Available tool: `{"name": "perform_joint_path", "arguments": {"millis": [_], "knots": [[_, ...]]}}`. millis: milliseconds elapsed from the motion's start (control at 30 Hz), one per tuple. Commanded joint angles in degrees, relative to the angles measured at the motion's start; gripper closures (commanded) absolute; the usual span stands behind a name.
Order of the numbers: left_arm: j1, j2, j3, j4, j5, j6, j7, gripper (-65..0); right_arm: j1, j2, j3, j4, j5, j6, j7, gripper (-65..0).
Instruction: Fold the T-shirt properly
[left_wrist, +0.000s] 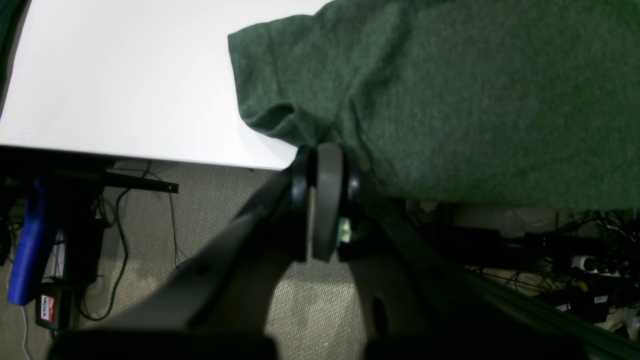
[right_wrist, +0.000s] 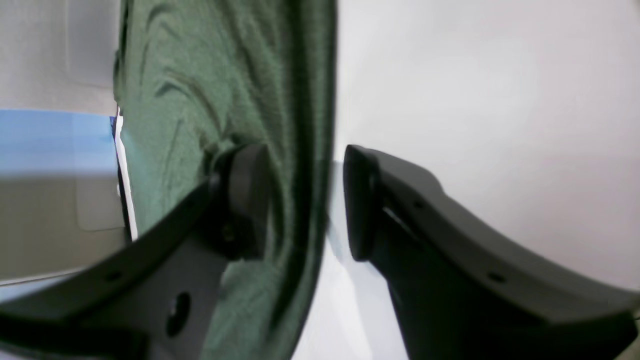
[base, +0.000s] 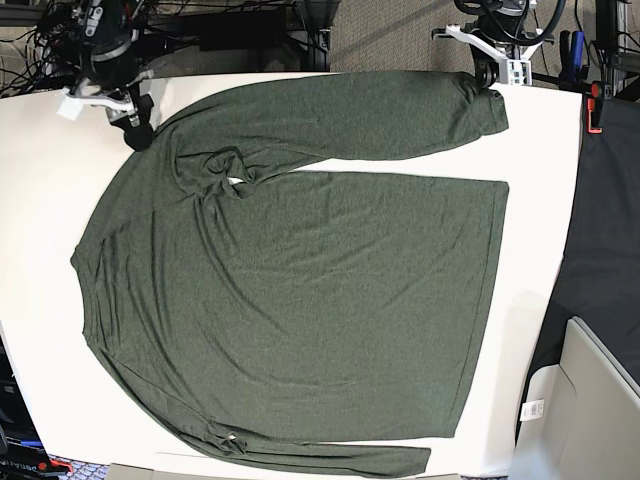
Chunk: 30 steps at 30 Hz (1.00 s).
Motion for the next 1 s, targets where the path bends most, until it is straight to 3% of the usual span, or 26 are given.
{"name": "perform_joint_path", "arguments": {"millis": [0,467,633,700,833,967], "knots": [[0.45,-0.02,-0.30,0.82,-0.20,0.22,-1.27,0.0,-0.05,-0.34,-0.68,-0.35,-2.90,-1.72,-1.81,-25.3],[0.28,-0.02,-0.39,0.82,-0.20,0.22,-0.92,0.0,3.64,-0.34,-1.29,-5.53,-3.51,-1.54,-1.90,-25.0],[0.28,-0.02,-0.39,0.82,-0.20,0.22,-0.83,0.0,3.64,-0.42,-1.29,-5.44,-3.51,-1.37,-1.81,-9.9],[0.28,-0.02,-0.39,0.82,-0.20,0.22,-0.83,0.0,3.55,-0.42,-1.29,-5.27,-3.51,0.57,-1.90,-6.1],[0.19,-0.02,-0.39,0.82,-0.20,0.22,-0.83,0.0,2.15,-0.42,-1.29,-5.09,-3.34,8.30,-1.99,-1.6],[0.19,-0.20,-0.48,0.82,-0.20,0.22,-1.10,0.0,-0.67,-0.16,-1.29,-2.28,-3.16,9.36,-1.99,-1.5]]}}
